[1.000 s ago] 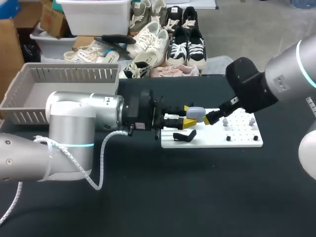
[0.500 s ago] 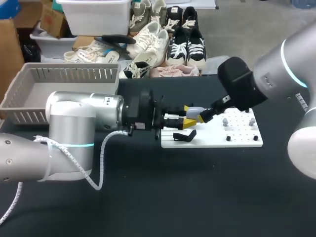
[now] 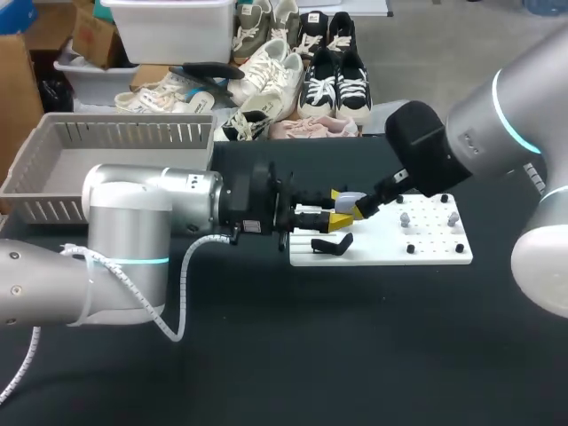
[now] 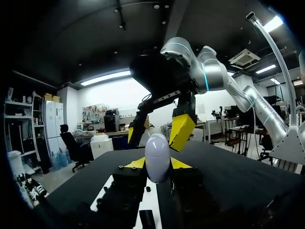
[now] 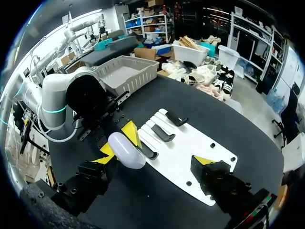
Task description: Pick up each earbud case from the left stands, insert the matching earbuds, close the lid, and place the case in the box.
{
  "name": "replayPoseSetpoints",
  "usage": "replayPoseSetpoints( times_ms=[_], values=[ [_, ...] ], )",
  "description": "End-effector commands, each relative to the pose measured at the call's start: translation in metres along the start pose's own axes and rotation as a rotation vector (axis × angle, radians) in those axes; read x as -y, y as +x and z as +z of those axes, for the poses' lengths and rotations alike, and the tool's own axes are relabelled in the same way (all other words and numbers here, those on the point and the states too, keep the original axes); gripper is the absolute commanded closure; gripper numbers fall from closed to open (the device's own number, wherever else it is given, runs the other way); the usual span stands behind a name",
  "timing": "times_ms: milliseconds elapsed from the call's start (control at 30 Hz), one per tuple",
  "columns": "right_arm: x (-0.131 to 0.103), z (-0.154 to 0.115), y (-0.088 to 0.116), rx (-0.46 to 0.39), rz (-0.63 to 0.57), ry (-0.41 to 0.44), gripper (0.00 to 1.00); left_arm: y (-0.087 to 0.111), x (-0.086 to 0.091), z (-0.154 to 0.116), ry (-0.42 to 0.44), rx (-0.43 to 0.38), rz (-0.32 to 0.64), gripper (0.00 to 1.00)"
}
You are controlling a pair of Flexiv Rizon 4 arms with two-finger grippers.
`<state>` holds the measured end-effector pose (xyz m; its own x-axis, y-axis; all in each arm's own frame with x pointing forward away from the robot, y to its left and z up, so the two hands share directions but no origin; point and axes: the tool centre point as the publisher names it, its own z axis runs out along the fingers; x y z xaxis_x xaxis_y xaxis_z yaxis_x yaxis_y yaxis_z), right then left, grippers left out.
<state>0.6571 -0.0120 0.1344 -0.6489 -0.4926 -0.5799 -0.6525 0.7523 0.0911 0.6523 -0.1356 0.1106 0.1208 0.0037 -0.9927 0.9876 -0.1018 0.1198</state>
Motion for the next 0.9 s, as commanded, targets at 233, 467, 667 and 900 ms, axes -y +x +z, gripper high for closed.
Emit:
replayPoseSetpoints(
  times_ms=[233, 467, 667, 900],
  values=[
    [0.002, 0.002, -0.001, 0.001, 0.015, 0.139, 0.00, 0.000, 0.002, 0.000, -0.007, -0.001, 0.002, 1.00],
    [0.003, -0.005, -0.007, 0.018, 0.021, 0.142, 0.00, 0.000, 0.002, 0.000, -0.007, -0.001, 0.002, 1.00],
    [0.003, -0.014, -0.018, 0.048, 0.008, 0.159, 0.00, 0.000, 0.002, 0.000, -0.007, -0.001, 0.002, 1.00],
    [0.019, -0.038, -0.024, 0.076, -0.055, 0.305, 0.00, 0.000, 0.002, 0.000, -0.007, -0.001, 0.002, 1.00]
  ],
)
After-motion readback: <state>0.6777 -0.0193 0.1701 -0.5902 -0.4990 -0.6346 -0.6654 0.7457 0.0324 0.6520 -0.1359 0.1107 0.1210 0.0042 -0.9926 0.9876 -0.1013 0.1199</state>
